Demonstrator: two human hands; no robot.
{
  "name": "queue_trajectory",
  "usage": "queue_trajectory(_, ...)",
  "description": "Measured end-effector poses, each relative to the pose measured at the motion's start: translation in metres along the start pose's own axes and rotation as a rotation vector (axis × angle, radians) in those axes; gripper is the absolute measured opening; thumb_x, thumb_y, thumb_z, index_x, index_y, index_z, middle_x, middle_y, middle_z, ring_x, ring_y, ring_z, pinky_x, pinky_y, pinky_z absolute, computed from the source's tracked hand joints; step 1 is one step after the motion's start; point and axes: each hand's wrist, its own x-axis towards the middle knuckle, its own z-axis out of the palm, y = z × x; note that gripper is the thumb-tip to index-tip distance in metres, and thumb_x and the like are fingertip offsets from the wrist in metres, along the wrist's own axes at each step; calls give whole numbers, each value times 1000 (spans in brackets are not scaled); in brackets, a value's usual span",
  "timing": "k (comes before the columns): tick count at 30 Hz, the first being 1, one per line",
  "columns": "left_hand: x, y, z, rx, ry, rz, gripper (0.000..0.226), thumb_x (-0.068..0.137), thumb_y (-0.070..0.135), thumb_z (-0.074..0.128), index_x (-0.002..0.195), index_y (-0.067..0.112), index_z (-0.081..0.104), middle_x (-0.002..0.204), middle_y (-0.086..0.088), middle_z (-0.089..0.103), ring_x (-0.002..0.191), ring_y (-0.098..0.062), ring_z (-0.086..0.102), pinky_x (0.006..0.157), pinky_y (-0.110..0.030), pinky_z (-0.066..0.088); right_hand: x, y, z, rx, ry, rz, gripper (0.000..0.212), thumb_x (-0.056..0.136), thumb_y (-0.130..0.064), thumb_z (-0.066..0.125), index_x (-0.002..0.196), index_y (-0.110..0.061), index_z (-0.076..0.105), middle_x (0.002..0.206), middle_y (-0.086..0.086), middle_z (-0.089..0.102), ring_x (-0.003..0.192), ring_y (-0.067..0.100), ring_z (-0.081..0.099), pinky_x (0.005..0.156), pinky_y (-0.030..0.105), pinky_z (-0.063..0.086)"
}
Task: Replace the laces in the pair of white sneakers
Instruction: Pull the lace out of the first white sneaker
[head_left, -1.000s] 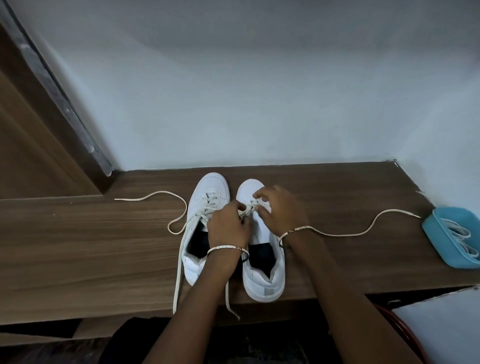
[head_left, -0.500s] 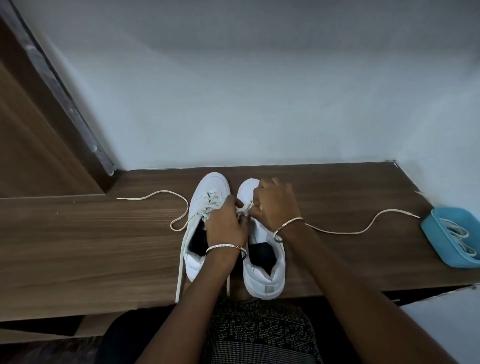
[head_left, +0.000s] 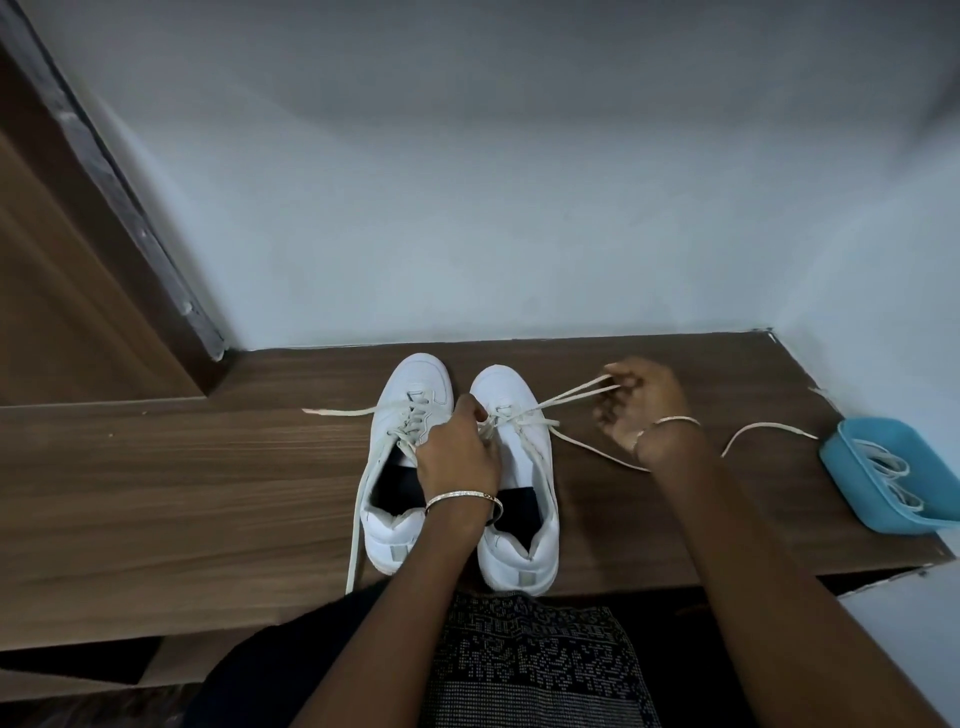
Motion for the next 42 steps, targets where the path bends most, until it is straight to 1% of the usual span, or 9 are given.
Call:
queue_trajectory(13, -4, 4, 3, 57, 18, -1, 20, 93, 29, 56, 111, 24, 51, 84, -7, 67, 82, -31, 66, 61, -30, 37, 21, -53, -108, 391, 308, -40, 35, 97, -31, 58, 66, -24, 46, 47, -10, 41, 48, 7, 30, 53, 22, 29)
queue_trajectory(18, -5, 5, 7, 77, 25, -7, 19, 93, 28, 54, 111, 25, 50, 83, -6, 67, 81, -30, 65, 61, -31, 36, 12, -86, -140, 583, 321, -192, 24, 100, -22, 54, 78, -15, 51, 61, 0, 65, 46, 7, 62, 44, 20, 51)
queue_trajectory(21, -4, 6, 9, 83, 25, -11, 21, 91, 28, 54, 112, 26, 50, 84, -7, 67, 81, -32, 66, 61, -31, 40, 7, -88, -135, 110, 316, -59, 14, 100, -9, 53, 85, -8, 54, 83, 12, 65, 46, 15, 68, 43, 20, 53)
queue_trajectory(24, 0, 8, 11, 91, 13, 46, 25, 91, 29, 55, 116, 29, 51, 91, -6, 68, 83, -32, 66, 63, -32, 43, 1, -77, -118, -577, 331, -23, 19, 100, -14, 54, 83, -8, 61, 59, 6, 68, 43, 11, 64, 38, 18, 46)
queue_trajectory(27, 10, 7, 16, 117, -15, 96, 33, 92, 21, 51, 122, 32, 54, 102, -6, 63, 88, -33, 66, 64, -33, 42, -6, -57, -99, -1493, 449, -221, 32, 98, -30, 59, 126, -15, 63, 125, 12, 66, 114, 24, 63, 93, 29, 48)
queue_trajectory(28, 13, 6, 18, 130, -21, 99, 32, 92, 20, 51, 122, 32, 55, 103, -6, 62, 89, -34, 65, 64, -33, 42, -8, -50, -85, -1513, 415, -286, 37, 95, -37, 62, 122, -12, 65, 124, 16, 64, 116, 31, 60, 97, 36, 44)
queue_trajectory(32, 25, 6, 21, 223, -31, 127, 26, 92, 13, 52, 112, 27, 62, 104, -5, 58, 84, -35, 65, 60, -33, 39, -32, -12, -17, -1404, 26, -444, 49, 78, -59, 72, 71, -11, 72, 64, 3, 71, 65, 21, 69, 63, 34, 52)
queue_trajectory(35, 33, 6, 22, 293, -53, 198, 18, 92, 13, 53, 102, 20, 66, 106, -5, 59, 84, -35, 66, 59, -33, 39, -46, 26, 22, -1543, -137, -450, 38, 71, -59, 78, 83, -23, 71, 84, -6, 72, 84, 14, 67, 76, 30, 50)
queue_trajectory(42, 33, -5, 23, 73, 23, 149, 13, 90, 23, 54, 95, 22, 66, 97, 0, 62, 85, -31, 63, 61, -32, 42, -48, 43, 41, -1595, -76, -439, 49, 62, -50, 83, 98, -19, 73, 94, -7, 71, 97, 16, 65, 87, 31, 52)
